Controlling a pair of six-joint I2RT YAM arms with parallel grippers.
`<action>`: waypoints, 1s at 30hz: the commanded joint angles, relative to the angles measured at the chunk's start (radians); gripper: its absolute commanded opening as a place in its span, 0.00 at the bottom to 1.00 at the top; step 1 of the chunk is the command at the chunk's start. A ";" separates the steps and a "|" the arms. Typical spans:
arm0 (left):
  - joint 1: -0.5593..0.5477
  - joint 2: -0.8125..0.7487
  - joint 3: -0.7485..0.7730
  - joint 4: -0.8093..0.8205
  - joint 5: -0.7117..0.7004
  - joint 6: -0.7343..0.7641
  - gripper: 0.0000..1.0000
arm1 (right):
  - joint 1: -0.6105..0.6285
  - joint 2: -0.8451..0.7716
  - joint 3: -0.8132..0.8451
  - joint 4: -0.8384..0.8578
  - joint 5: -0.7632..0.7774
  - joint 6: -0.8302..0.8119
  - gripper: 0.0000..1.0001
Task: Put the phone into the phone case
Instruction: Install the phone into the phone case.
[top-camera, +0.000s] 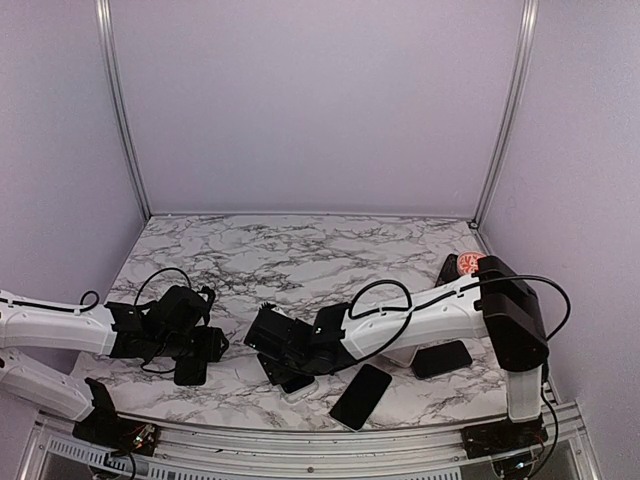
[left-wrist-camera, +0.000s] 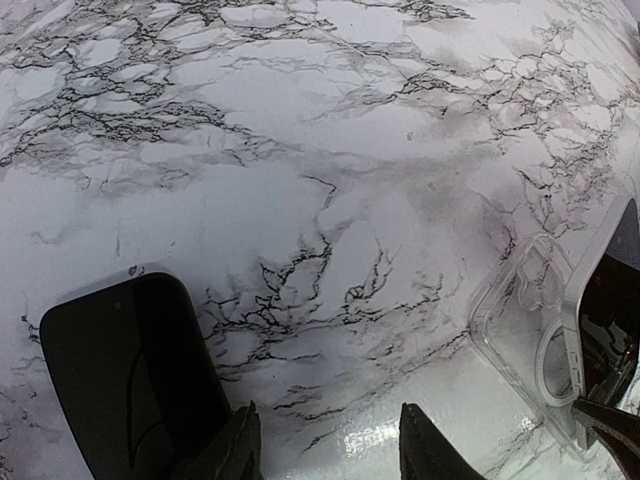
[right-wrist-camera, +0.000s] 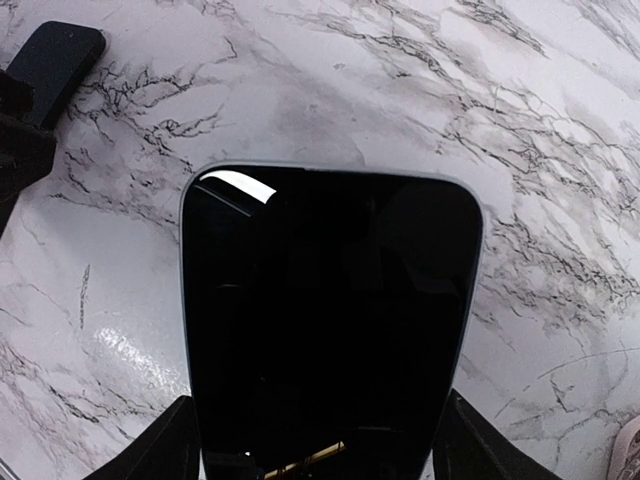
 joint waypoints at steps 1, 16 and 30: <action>0.006 0.014 0.018 0.013 0.007 0.010 0.47 | 0.017 -0.055 -0.026 0.099 0.060 0.033 0.43; 0.007 0.022 0.007 0.019 0.015 0.008 0.47 | 0.014 -0.057 -0.005 0.042 -0.021 0.041 0.43; 0.007 0.041 0.013 0.022 0.038 0.013 0.47 | 0.022 -0.111 0.016 0.038 0.009 -0.049 0.41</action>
